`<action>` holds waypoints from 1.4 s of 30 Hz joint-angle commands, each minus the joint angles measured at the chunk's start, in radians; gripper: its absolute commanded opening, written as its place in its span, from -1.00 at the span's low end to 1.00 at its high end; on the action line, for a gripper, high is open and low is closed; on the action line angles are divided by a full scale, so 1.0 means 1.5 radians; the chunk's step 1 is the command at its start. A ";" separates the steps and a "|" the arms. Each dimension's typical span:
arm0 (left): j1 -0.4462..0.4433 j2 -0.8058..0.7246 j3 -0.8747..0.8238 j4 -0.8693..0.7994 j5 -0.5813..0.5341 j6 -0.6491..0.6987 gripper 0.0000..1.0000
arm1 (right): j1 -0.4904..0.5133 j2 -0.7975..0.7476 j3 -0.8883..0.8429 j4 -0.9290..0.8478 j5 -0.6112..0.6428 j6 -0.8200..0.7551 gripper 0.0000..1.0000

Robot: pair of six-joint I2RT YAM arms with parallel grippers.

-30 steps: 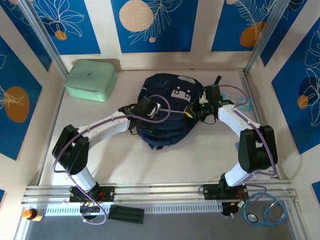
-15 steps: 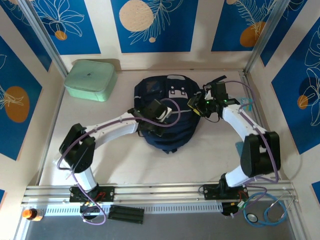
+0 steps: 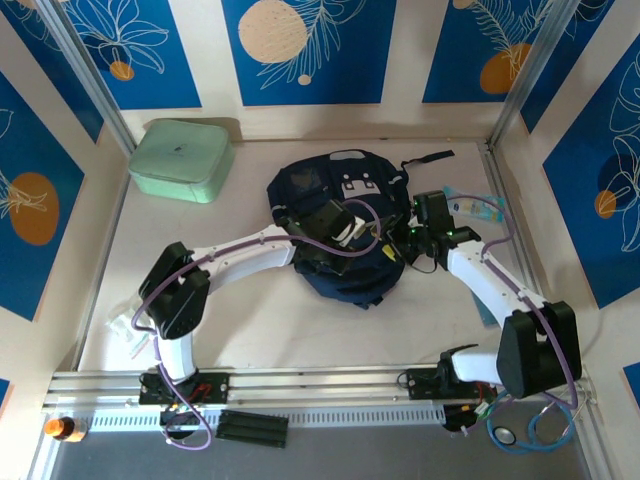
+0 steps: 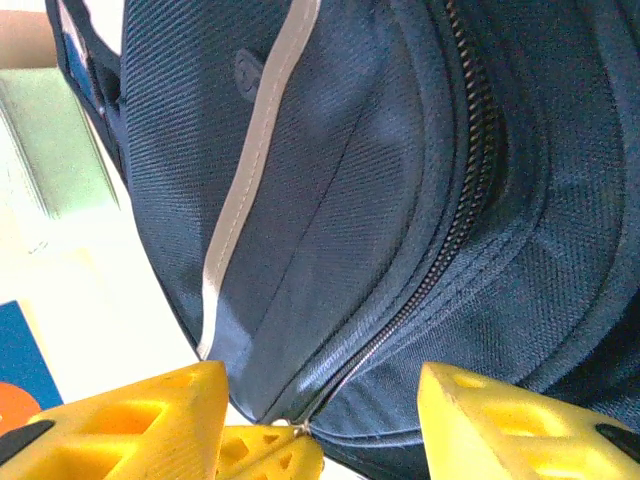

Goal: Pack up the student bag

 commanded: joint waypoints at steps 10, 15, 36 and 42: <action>-0.005 -0.007 0.014 0.006 0.003 -0.006 -1.00 | 0.004 0.092 0.043 0.035 0.005 0.006 -0.50; 0.010 -0.032 0.002 -0.028 -0.014 0.040 -1.00 | -0.007 0.074 0.040 0.011 0.045 -0.011 -0.77; 0.109 -0.124 -0.138 -0.144 -0.029 0.170 -1.00 | -0.046 0.050 0.060 -0.006 0.058 -0.059 -0.91; 0.178 -0.104 -0.114 -0.121 -0.047 0.147 -1.00 | -0.043 0.096 0.088 -0.004 0.016 -0.099 -0.90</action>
